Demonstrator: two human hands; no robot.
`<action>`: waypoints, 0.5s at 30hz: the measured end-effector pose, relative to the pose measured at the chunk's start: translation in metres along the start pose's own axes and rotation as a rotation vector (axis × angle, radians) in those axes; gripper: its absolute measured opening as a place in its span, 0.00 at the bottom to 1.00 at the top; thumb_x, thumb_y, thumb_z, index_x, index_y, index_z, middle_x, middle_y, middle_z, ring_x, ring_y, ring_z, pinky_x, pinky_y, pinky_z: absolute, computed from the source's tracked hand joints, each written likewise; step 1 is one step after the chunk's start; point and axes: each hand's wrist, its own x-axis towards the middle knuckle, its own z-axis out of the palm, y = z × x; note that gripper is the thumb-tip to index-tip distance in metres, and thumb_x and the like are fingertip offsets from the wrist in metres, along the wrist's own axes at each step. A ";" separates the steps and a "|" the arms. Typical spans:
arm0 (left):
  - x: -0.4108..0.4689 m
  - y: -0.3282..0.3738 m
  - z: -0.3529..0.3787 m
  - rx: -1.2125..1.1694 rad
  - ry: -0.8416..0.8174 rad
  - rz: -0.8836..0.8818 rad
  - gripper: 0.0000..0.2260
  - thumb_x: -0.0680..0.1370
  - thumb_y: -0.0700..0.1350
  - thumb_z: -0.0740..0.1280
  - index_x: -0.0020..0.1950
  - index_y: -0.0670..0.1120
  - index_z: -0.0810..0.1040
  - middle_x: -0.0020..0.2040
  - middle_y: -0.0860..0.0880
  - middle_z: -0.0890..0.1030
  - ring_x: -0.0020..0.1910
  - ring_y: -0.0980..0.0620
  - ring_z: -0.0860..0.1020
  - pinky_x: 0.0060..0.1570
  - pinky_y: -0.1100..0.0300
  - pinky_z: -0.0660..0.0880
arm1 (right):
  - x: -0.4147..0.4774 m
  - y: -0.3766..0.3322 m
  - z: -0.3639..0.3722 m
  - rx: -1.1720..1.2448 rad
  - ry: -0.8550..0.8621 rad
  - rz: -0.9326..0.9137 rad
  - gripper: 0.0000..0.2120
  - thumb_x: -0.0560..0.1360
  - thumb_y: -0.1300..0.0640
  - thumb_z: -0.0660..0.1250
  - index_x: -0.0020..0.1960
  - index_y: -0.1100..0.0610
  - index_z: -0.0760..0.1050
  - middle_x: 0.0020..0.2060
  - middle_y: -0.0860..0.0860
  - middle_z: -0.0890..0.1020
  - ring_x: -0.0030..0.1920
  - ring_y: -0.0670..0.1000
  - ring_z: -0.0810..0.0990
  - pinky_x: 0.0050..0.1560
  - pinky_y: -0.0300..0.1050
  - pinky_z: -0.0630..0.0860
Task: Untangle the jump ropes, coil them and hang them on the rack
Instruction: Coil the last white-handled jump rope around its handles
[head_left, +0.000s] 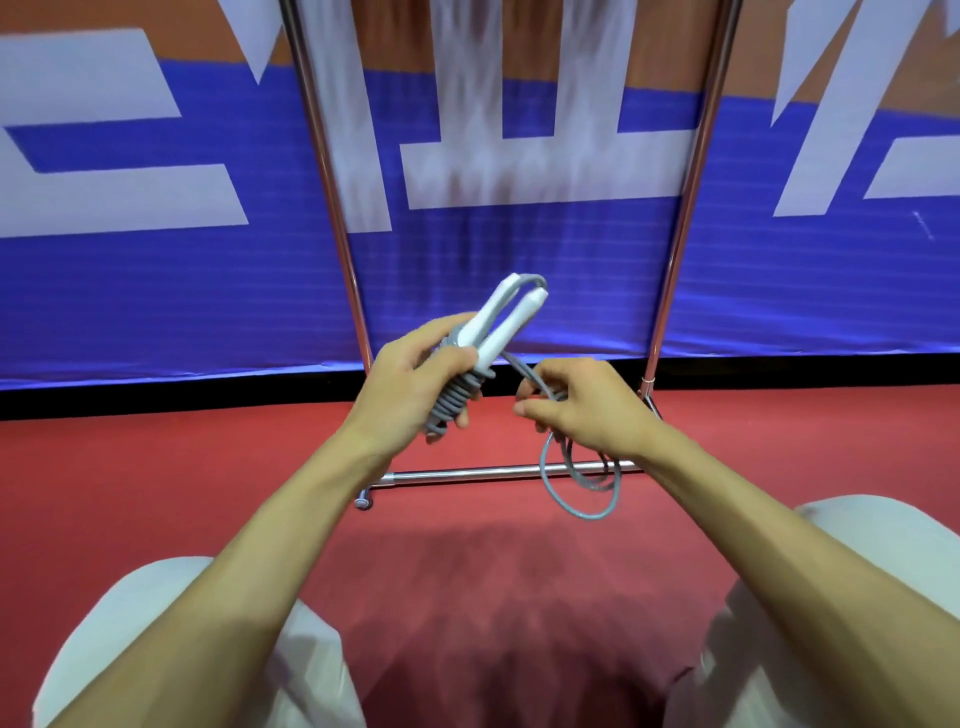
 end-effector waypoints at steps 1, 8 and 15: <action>0.002 -0.003 0.001 -0.006 0.052 -0.012 0.09 0.78 0.41 0.65 0.56 0.51 0.80 0.33 0.45 0.80 0.26 0.47 0.75 0.27 0.60 0.65 | 0.000 0.001 0.003 0.008 -0.021 0.022 0.04 0.70 0.58 0.74 0.40 0.54 0.79 0.29 0.45 0.80 0.27 0.37 0.75 0.33 0.28 0.69; 0.018 -0.024 -0.016 0.233 0.289 -0.058 0.05 0.75 0.48 0.71 0.48 0.50 0.77 0.37 0.49 0.80 0.30 0.51 0.77 0.33 0.55 0.71 | -0.009 -0.004 0.003 -0.072 -0.303 0.078 0.08 0.69 0.66 0.67 0.38 0.55 0.78 0.33 0.52 0.82 0.29 0.42 0.75 0.33 0.33 0.73; 0.017 -0.036 -0.014 0.892 0.299 -0.033 0.13 0.74 0.54 0.71 0.54 0.52 0.72 0.44 0.53 0.77 0.43 0.45 0.77 0.40 0.54 0.68 | -0.016 -0.012 -0.002 -0.236 -0.275 -0.044 0.06 0.74 0.63 0.67 0.49 0.55 0.77 0.33 0.47 0.77 0.32 0.47 0.76 0.36 0.39 0.76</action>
